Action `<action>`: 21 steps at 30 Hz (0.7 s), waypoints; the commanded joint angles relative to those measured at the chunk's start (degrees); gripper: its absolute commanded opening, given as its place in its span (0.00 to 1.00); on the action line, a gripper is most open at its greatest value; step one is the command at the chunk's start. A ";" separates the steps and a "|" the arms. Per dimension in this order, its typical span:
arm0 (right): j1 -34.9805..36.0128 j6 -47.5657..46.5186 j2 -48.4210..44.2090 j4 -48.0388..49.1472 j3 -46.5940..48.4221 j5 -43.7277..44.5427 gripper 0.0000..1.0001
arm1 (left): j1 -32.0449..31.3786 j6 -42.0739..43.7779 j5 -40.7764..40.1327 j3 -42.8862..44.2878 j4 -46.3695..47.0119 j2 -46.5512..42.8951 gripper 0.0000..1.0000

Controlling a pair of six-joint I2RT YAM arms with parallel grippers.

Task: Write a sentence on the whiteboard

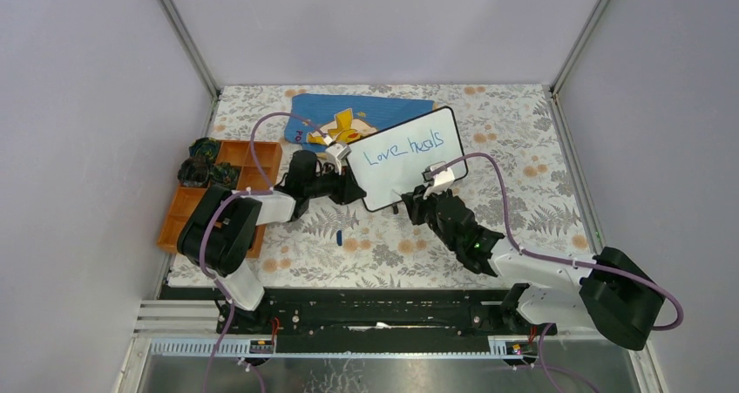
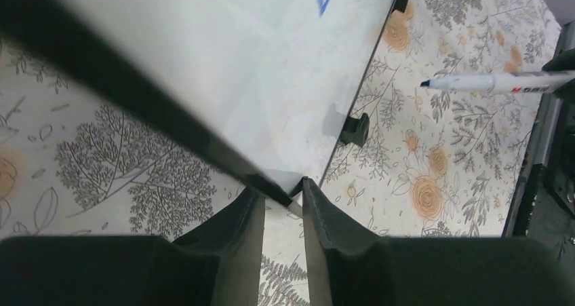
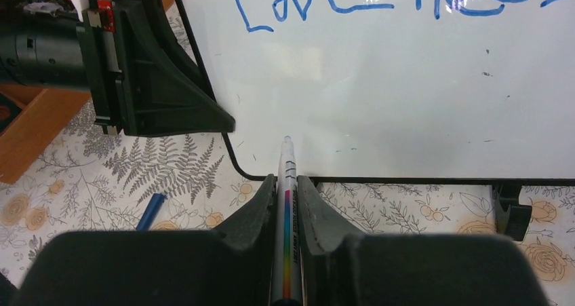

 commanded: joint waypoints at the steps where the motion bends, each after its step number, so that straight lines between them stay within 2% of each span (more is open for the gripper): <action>1: 0.09 -0.57 -1.45 2.35 2.54 0.79 0.00 | -0.58 3.64 -3.80 -1.98 -4.04 -1.61 0.35; 14: 0.10 -0.64 -6.05 0.57 0.76 2.78 0.00 | -0.79 2.58 -3.84 -1.82 -3.11 -3.02 0.42; 21: 0.10 -0.47 -5.86 0.89 0.66 3.08 0.00 | -1.42 1.88 -2.24 -1.77 -2.13 -3.50 0.34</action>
